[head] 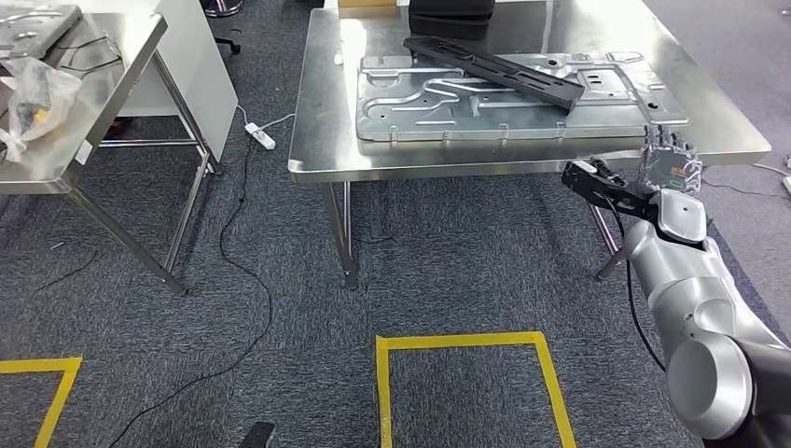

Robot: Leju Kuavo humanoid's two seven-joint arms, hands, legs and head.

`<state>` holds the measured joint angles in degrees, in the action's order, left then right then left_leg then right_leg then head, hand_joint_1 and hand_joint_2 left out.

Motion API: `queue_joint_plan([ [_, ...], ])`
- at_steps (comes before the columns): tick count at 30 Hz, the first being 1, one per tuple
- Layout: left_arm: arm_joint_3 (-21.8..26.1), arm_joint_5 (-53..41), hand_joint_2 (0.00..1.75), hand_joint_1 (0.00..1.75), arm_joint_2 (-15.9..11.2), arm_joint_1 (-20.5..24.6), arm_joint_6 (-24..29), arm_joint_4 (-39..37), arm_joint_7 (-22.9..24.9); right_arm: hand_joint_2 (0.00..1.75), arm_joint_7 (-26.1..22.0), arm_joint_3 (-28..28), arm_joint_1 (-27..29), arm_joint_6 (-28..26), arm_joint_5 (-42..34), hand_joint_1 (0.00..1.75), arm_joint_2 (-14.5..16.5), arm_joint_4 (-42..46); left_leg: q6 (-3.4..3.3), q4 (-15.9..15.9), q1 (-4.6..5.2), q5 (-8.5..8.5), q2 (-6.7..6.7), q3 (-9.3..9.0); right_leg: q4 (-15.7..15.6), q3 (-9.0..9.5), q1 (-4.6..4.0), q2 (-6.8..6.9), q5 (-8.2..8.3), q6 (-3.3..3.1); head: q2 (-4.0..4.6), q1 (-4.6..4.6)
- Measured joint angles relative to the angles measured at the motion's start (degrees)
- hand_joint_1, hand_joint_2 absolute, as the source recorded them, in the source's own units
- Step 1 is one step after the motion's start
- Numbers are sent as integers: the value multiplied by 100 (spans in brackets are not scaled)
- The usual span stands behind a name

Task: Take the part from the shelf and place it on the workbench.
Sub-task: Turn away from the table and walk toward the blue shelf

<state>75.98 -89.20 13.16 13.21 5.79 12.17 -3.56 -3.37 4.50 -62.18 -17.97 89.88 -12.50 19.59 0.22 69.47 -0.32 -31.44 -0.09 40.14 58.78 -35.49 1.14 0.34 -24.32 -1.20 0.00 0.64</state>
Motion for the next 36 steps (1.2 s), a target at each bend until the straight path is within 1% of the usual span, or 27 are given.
queue_joint_plan([
  [1,3,0,0,0,0,-2,0,0,-1,0,0,0,5,1,1,0,0,-2,14,334,-5,-172,1,96,4,-56,-1,1,38,0,0,0],
  [2,5,0,0,0,0,-4,0,0,-1,0,0,0,12,1,1,0,0,-3,22,512,-8,-246,2,113,10,-112,-1,1,76,4,0,0],
  [3,7,0,0,0,-1,-4,0,0,-1,0,0,0,18,1,2,0,0,-4,24,477,-10,-217,2,25,17,-164,0,-1,112,13,0,1],
  [5,9,0,0,0,-6,3,1,0,-1,0,0,1,25,0,1,0,0,-3,2,-175,-13,41,1,-446,37,-246,4,-4,176,47,0,2],
  [7,10,1,0,0,-14,16,3,0,-4,0,-2,10,25,-8,-11,0,-2,1,-44,-882,2,208,-5,-877,59,-309,-15,-8,237,105,0,-1],
  [8,13,7,0,0,-16,18,4,0,-7,0,-7,25,38,-23,-32,0,0,1,-71,-1050,11,230,-11,-961,63,-330,-23,-7,269,137,0,-4],
  [11,33,23,0,0,-19,3,7,0,-17,0,-23,128,223,-171,-129,0,11,-4,-180,-1125,5,313,-15,-935,36,-350,-28,-2,347,243,0,-9],
  [12,41,25,0,0,-20,3,7,0,-23,0,-27,169,337,-258,-158,0,11,-7,-227,-1154,-6,372,-12,-920,85,-374,-25,-5,273,272,0,-13],
  [13,47,27,0,0,-20,5,7,0,-32,0,-32,210,469,-359,-190,0,13,-14,-275,-1186,-20,435,-9,-890,249,-434,-19,-11,100,293,0,-20],
  [15,58,34,0,0,-20,2,7,0,-51,0,-43,290,765,-566,-258,0,19,-38,-334,-1201,-19,533,-9,-794,876,-630,-12,-23,-415,321,0,-32],
  [16,62,39,0,0,-20,-7,9,0,-58,0,-47,328,917,-644,-285,0,25,-57,-344,-1191,-13,571,-9,-731,1234,-719,-9,-25,-617,331,0,-34],
  [17,66,46,0,0,-20,-18,13,0,-62,0,-48,358,1053,-694,-301,0,31,-76,-343,-1177,-7,605,-8,-671,1480,-755,-5,-26,-709,338,0,-34],
  [18,69,61,0,0,-20,-28,19,0,-67,0,-49,384,1180,-734,-322,0,36,-93,-338,-1157,-1,638,-8,-607,1552,-704,-1,-25,-688,339,0,-34],
  [19,75,79,0,0,-20,-36,27,0,-75,0,-58,416,1297,-783,-355,0,39,-106,-329,-1135,3,666,-7,-544,1415,-548,2,-24,-581,332,0,-35],
  [20,84,98,0,0,-21,-42,34,0,-85,0,-71,453,1398,-834,-395,0,39,-112,-316,-1110,6,689,-6,-491,1096,-295,3,-24,-455,316,0,-35],
  [22,101,127,0,0,-22,-54,44,0,-105,0,-100,543,1580,-946,-467,0,39,-114,-271,-1073,16,734,-4,-410,365,208,-18,-22,-377,264,0,-33],
  [24,115,136,0,0,-23,-65,46,0,-119,0,-110,613,1728,-1024,-501,0,39,-117,-203,-1068,23,786,1,-386,42,388,-58,-26,-417,210,0,-33],
  [26,135,136,0,0,-30,-78,46,1,-125,0,-116,664,1844,-1066,-518,0,40,-125,-128,-1075,26,827,0,-373,-4,361,-62,-25,-343,139,0,-36],
  [27,146,136,0,0,-34,-84,47,1,-126,0,-121,684,1883,-1071,-523,0,42,-129,-94,-1033,24,769,-3,-339,-27,333,-48,-20,-295,94,0,-35],
  [28,157,137,0,0,-40,-91,48,1,-126,0,-127,702,1915,-1073,-532,0,46,-134,-64,-917,23,628,-6,-285,-53,295,-31,-13,-240,42,0,-31],
  [29,168,139,0,0,-45,-96,48,1,-128,0,-135,720,1949,-1077,-548,0,50,-139,-39,-683,17,395,-8,-201,-70,244,-15,-6,-185,3,0,-26],
  [31,188,152,0,0,-48,-100,48,1,-143,0,-150,776,2042,-1107,-610,0,57,-145,0,-13,5,-118,-8,1,-70,124,-21,-2,-98,-39,0,-19],
  [32,199,167,0,0,-49,-105,48,1,-156,0,-161,827,2119,-1139,-647,0,63,-150,19,349,1,-302,-8,88,-63,54,-25,5,-53,-39,0,-19],
  [33,207,184,0,0,-51,-114,48,0,-172,0,-178,887,2205,-1177,-686,0,72,-156,34,578,-3,-358,-7,112,-54,-13,-27,12,-12,-35,0,-19],
  [34,213,199,0,0,-54,-125,49,0,-185,0,-201,947,2296,-1215,-722,0,85,-163,44,628,-7,-300,-7,51,-43,-77,-27,19,25,-28,0,-18],
  [35,222,217,0,0,-61,-137,53,0,-202,0,-233,1028,2404,-1271,-779,0,102,-174,49,508,-12,-165,-7,-106,-27,-144,-27,25,63,-15,0,-17],
  [36,231,231,0,0,-69,-146,57,1,-219,0,-271,1100,2509,-1322,-836,0,119,-182,39,160,-17,18,-8,-365,-13,-189,-27,25,91,0,0,-17],
])
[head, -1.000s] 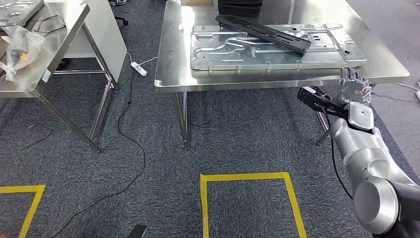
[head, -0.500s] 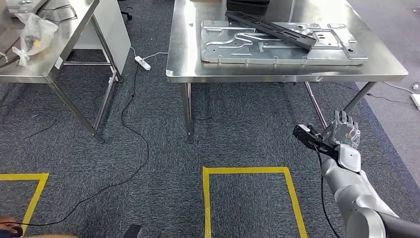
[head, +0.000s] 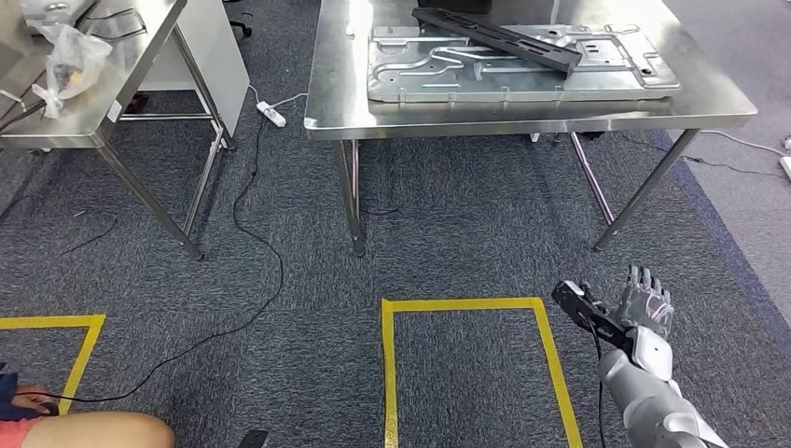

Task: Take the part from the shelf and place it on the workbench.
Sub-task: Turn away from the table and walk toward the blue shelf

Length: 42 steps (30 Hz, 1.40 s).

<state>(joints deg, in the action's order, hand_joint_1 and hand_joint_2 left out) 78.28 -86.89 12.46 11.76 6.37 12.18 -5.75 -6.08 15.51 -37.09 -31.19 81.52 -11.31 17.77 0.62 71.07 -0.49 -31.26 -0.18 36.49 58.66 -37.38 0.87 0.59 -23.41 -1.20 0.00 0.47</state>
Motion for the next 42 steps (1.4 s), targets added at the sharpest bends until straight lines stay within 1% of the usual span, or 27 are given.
queue_joint_plan([
  [2,20,35,0,0,-19,-7,8,1,-46,0,-74,162,214,-109,-124,0,30,-17,-46,-874,12,147,-9,-578,32,-60,-10,5,47,46,0,-1],
  [3,37,62,0,0,-23,-13,9,2,-71,0,-110,244,313,-158,-181,0,43,-26,-73,-1180,22,127,-12,-758,41,-75,-14,9,75,78,0,-2],
  [4,62,86,0,0,-27,-22,11,2,-96,0,-140,324,406,-204,-235,0,56,-37,-99,-1350,34,83,-13,-846,42,-83,-18,12,107,113,0,-3],
  [6,121,139,0,0,-33,-56,19,2,-141,0,-200,469,589,-265,-335,0,78,-57,-174,-1436,31,113,-2,-853,26,-85,-11,10,161,190,0,-4],
  [7,145,164,0,0,-37,-73,22,2,-160,0,-227,538,688,-278,-384,0,85,-68,-222,-1461,23,159,7,-848,58,-103,-5,4,120,223,0,-6],
  [8,162,190,0,0,-43,-90,25,2,-176,0,-251,611,789,-285,-432,0,91,-80,-275,-1488,13,210,17,-832,179,-155,2,-3,-3,250,0,-8],
  [9,180,209,0,0,-49,-105,25,2,-189,0,-269,695,891,-292,-483,0,97,-92,-319,-1505,4,260,25,-804,425,-252,11,-14,-203,271,0,-10],
  [11,229,252,0,0,-60,-132,24,2,-213,0,-287,883,1088,-309,-579,0,116,-121,-357,-1487,14,321,28,-706,1163,-508,22,-30,-661,305,0,-11],
  [12,257,274,0,0,-63,-149,24,2,-225,0,-293,985,1189,-315,-626,0,127,-138,-358,-1469,20,342,28,-658,1465,-588,28,-35,-797,318,0,-10],
  [13,281,298,0,0,-65,-164,26,2,-237,0,-298,1081,1286,-319,-668,0,139,-155,-355,-1445,24,356,28,-615,1589,-580,34,-36,-836,325,0,-10],
  [14,301,321,0,0,-67,-177,28,2,-248,0,-303,1167,1380,-319,-704,0,148,-169,-351,-1418,25,365,28,-577,1486,-456,39,-35,-778,325,0,-10],
  [17,379,411,0,0,-75,-184,44,2,-263,0,-279,1403,1642,-309,-801,0,163,-203,-315,-1322,36,360,35,-498,410,264,32,-20,-479,279,0,-8],
  [18,410,442,0,0,-82,-182,49,2,-264,0,-265,1479,1728,-306,-828,0,168,-213,-287,-1298,45,358,37,-483,169,405,17,-19,-447,252,0,-8],
  [21,478,504,0,0,-108,-185,58,2,-265,0,-193,1676,1981,-303,-842,0,187,-248,-197,-1286,62,372,38,-466,63,438,-6,-32,-427,166,0,-7],
  [23,521,528,0,0,-125,-187,63,2,-273,0,-89,1756,2113,-298,-795,0,205,-273,-138,-1158,57,248,31,-406,24,421,20,-34,-377,84,0,-2],
  [24,541,546,0,0,-134,-187,69,2,-286,0,-43,1788,2169,-290,-773,0,216,-284,-113,-943,54,85,28,-316,4,406,35,-34,-352,42,0,3],
  [26,574,596,0,0,-149,-190,87,2,-326,0,8,1875,2292,-255,-765,0,245,-306,-77,-238,35,-342,25,-31,-1,362,30,-25,-321,-6,0,10],
  [27,586,620,0,0,-153,-195,95,2,-342,0,18,1928,2360,-237,-775,0,262,-319,-66,95,29,-489,25,96,2,339,26,-21,-308,-15,0,10],
  [28,598,638,0,0,-157,-203,101,2,-352,0,24,1978,2424,-221,-786,0,281,-331,-60,275,25,-533,26,146,6,320,23,-19,-297,-18,0,10],
  [29,610,654,0,0,-161,-211,105,2,-358,0,32,2022,2481,-212,-797,0,297,-343,-60,238,24,-466,26,89,12,305,21,-22,-286,-14,0,10],
  [30,624,668,0,0,-167,-217,109,2,-360,0,43,2057,2528,-208,-802,0,314,-355,-71,-22,23,-306,25,-79,20,297,21,-32,-275,-7,0,10],
  [31,641,684,0,0,-175,-219,111,2,-362,0,54,2088,2565,-203,-804,0,329,-364,-93,-431,24,-113,22,-319,28,294,21,-43,-266,3,0,10],
  [33,674,709,0,0,-194,-207,112,2,-366,0,90,2139,2625,-187,-798,0,357,-380,-144,-1163,39,113,9,-705,50,280,1,-60,-247,45,0,9],
  [34,685,720,0,0,-201,-200,114,2,-367,0,125,2158,2657,-167,-780,0,371,-387,-165,-1339,47,141,4,-781,55,272,-9,-62,-234,73,0,8],
  [37,715,768,0,0,-205,-209,132,2,-358,0,307,2182,2777,-104,-660,0,421,-414,-226,-1428,42,191,12,-784,52,263,-6,-65,-198,171,0,7],
  [39,734,802,0,0,-207,-218,145,2,-351,0,421,2186,2857,-61,-596,0,463,-433,-298,-1489,18,268,35,-788,272,167,6,-67,-390,219,0,3],
  [42,771,828,0,0,-210,-220,152,2,-350,0,539,2194,2951,6,-520,0,533,-460,-348,-1491,12,322,63,-727,1261,-238,21,-64,-972,272,0,1],
])
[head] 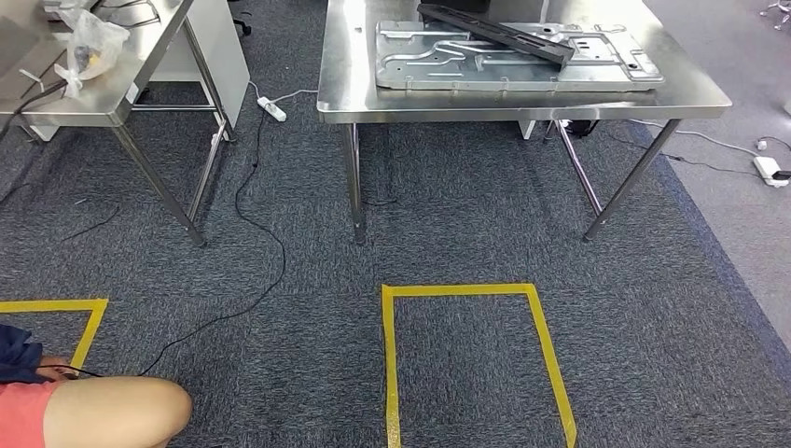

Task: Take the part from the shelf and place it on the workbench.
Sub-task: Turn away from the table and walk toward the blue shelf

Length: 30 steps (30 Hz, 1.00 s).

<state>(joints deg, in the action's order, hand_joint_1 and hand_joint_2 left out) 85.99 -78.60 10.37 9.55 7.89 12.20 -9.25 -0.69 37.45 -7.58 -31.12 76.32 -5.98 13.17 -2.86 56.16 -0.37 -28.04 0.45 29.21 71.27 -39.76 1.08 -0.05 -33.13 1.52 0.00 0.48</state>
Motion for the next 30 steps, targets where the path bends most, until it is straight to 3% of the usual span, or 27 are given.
queue_joint_plan([
  [1,18,5,0,0,-1,-1,3,0,0,0,32,1,31,24,29,0,28,-8,2,16,3,4,5,22,233,-77,7,1,-73,13,0,0],
  [2,35,11,0,0,0,-2,7,0,0,0,60,1,61,52,51,0,61,-16,5,35,4,3,9,39,268,-59,15,2,-37,19,0,0],
  [3,48,22,0,0,1,-2,11,0,-1,0,78,2,85,77,61,0,89,-21,12,54,4,-1,10,49,78,69,22,4,95,17,0,0],
  [4,57,34,0,0,2,-1,17,0,-2,0,74,5,102,94,49,0,114,-26,25,74,4,-9,15,54,-292,287,26,18,278,7,0,0],
  [6,63,55,0,0,3,2,29,0,-9,0,31,33,106,106,-13,0,155,-30,73,113,28,-36,40,61,-980,650,-4,95,487,-42,0,0],
  [7,64,60,0,0,4,2,36,0,-13,0,-3,55,101,109,-53,0,176,-30,105,127,40,-48,61,65,-1161,731,-23,118,516,-72,0,2],
  [11,66,74,0,0,3,10,56,0,-21,0,-146,155,112,115,-214,0,249,-30,235,205,34,-130,106,98,-1238,706,-29,22,552,-200,0,6],
  [13,66,81,0,0,2,12,62,0,-25,0,-213,223,118,125,-292,0,286,-30,290,631,16,-437,43,283,-1265,684,-8,-33,592,-276,0,7],
  [15,67,86,0,0,2,7,65,0,-26,0,-247,274,120,154,-325,0,322,-30,313,1373,9,-824,9,606,-1263,644,-20,-100,613,-315,0,7],
  [16,68,86,0,0,3,3,66,0,-26,0,-253,293,124,169,-327,0,338,-31,318,1649,7,-913,8,721,-1260,629,-25,-142,621,-320,0,7],
  [17,68,86,0,0,3,1,67,0,-26,0,-255,310,129,179,-326,0,352,-31,315,1733,6,-886,5,745,-1255,619,-30,-191,628,-320,0,7],
  [19,68,86,0,0,3,0,73,0,-26,0,-255,340,134,182,-323,0,382,-32,281,1261,5,-543,-49,488,-1240,616,-33,-308,638,-306,0,7],
  [21,68,86,0,0,-7,-3,81,1,-28,0,-255,354,127,181,-321,0,426,-32,213,505,-1,-227,-298,128,-1217,597,-38,-424,653,-275,0,5],
  [23,69,85,0,0,-17,1,90,2,-33,0,-255,361,119,184,-321,0,459,-32,175,173,4,-163,-469,1,-1202,546,-28,-525,684,-211,0,5],
  [25,69,81,0,0,-16,10,93,2,-41,0,-255,377,130,191,-326,0,467,-33,146,121,-5,-137,-382,-8,-1212,505,-14,-633,726,-130,0,6],
  [27,70,77,0,0,-10,13,93,2,-56,0,-258,407,147,196,-340,0,478,-35,78,41,-32,-73,-240,-38,-1066,421,-31,-498,628,-80,0,-9],
  [30,70,78,0,0,-7,-4,92,2,-116,0,-272,443,130,200,-372,0,491,-37,23,-1,-19,-33,-13,-30,-144,-4,-31,-107,103,-32,0,-47],
])
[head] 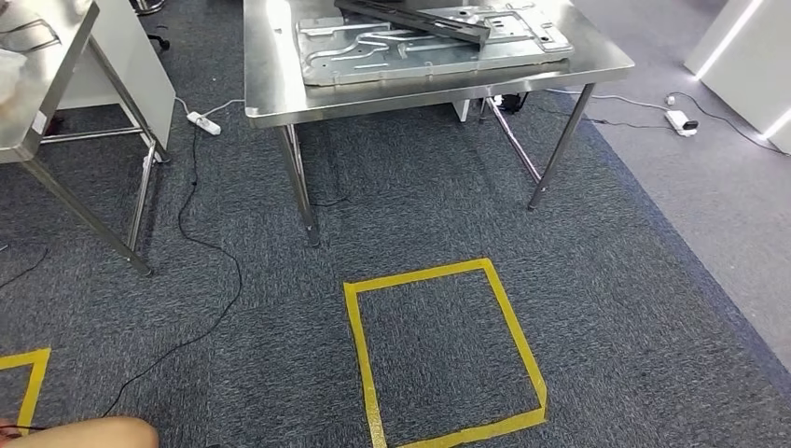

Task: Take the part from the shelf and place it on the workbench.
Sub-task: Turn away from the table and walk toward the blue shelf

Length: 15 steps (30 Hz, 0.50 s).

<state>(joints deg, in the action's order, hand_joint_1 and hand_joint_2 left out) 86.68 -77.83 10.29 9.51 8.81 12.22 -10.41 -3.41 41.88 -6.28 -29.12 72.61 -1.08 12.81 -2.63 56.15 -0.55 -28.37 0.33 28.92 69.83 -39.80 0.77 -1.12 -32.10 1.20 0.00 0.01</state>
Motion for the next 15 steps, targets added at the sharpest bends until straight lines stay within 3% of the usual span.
queue_joint_plan([
  [2,0,7,0,0,1,-8,-16,0,-39,0,-1,17,2,2,-12,0,5,-1,4,20,10,-7,141,24,442,-177,16,75,-139,32,0,0],
  [3,0,11,0,0,1,-7,-28,0,-59,0,1,28,10,3,-13,0,8,-1,10,33,10,-15,204,31,357,-105,23,98,-53,39,0,0],
  [5,0,17,0,0,6,-1,-50,0,-93,0,2,49,15,3,-13,0,8,-2,39,57,11,-41,308,25,-369,324,26,206,273,23,0,-1],
  [7,-1,17,0,0,10,7,-56,0,-109,0,1,62,1,3,-14,0,9,-1,91,77,30,-72,387,14,-990,672,-15,319,446,-34,0,0],
  [10,-1,25,0,0,11,32,-72,0,-122,0,0,75,7,6,-21,0,12,-2,160,80,43,-83,455,-4,-1108,716,-61,286,451,-104,0,2],
  [15,0,30,0,0,11,44,-86,0,-130,0,0,88,15,5,-26,0,14,-2,194,105,35,-113,427,-5,-1134,717,-50,248,466,-140,0,1],
])
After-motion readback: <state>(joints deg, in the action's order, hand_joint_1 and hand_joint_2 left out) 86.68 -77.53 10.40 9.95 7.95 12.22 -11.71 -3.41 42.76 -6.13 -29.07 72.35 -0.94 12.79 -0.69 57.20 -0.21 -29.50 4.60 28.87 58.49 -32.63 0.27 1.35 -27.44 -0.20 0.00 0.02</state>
